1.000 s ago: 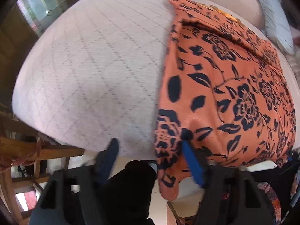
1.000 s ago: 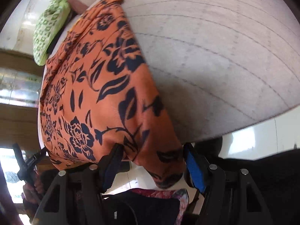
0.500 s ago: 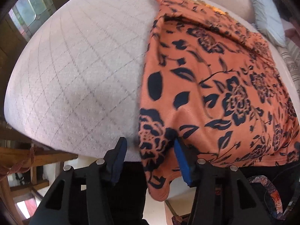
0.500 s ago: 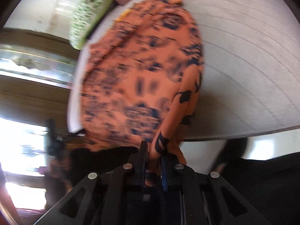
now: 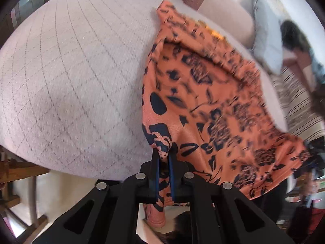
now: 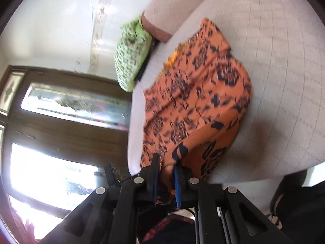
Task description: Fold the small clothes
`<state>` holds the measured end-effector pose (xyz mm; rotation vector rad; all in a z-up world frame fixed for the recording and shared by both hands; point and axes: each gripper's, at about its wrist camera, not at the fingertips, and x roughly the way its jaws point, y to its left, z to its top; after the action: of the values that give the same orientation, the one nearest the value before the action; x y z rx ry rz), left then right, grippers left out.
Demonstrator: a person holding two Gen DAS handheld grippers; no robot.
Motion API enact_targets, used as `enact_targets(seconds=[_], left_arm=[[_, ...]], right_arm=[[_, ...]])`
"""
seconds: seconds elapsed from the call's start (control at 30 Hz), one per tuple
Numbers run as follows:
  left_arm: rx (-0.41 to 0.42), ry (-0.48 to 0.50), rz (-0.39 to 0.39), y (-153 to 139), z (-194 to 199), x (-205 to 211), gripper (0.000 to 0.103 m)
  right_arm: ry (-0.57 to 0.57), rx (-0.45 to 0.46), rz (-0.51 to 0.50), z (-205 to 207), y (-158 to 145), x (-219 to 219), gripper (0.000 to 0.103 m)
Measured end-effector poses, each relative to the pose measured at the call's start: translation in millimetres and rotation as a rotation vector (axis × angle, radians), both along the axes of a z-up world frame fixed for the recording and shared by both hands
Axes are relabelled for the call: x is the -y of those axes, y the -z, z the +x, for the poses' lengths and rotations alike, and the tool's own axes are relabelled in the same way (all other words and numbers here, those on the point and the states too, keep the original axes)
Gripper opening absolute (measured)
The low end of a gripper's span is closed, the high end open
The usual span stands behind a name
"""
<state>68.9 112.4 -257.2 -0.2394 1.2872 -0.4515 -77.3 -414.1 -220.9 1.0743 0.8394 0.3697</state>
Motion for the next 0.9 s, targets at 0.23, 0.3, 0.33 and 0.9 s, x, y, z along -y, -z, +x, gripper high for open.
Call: enact_targets(seconds=[0.23,0.3,0.33,0.9], left_arm=[[0.065,-0.03,-0.079,-42,40,2,0.008],[0.081,-0.043,-0.064,-44,59,8,0.009],[0.072,-0.054,-0.061,-39,69,8,0.01],[0.006,-0.13,-0.108,6,32,7,0.078]], right_arm=[[0.116,0.101,0.0,19,-27,36,0.013],[0.166,0.113,0.003,30,-25,49,0.013],[0.191,0.101,-0.004,36,-20,56,0.013],[0.28,-0.077,0.021,59,86,84,0.013]])
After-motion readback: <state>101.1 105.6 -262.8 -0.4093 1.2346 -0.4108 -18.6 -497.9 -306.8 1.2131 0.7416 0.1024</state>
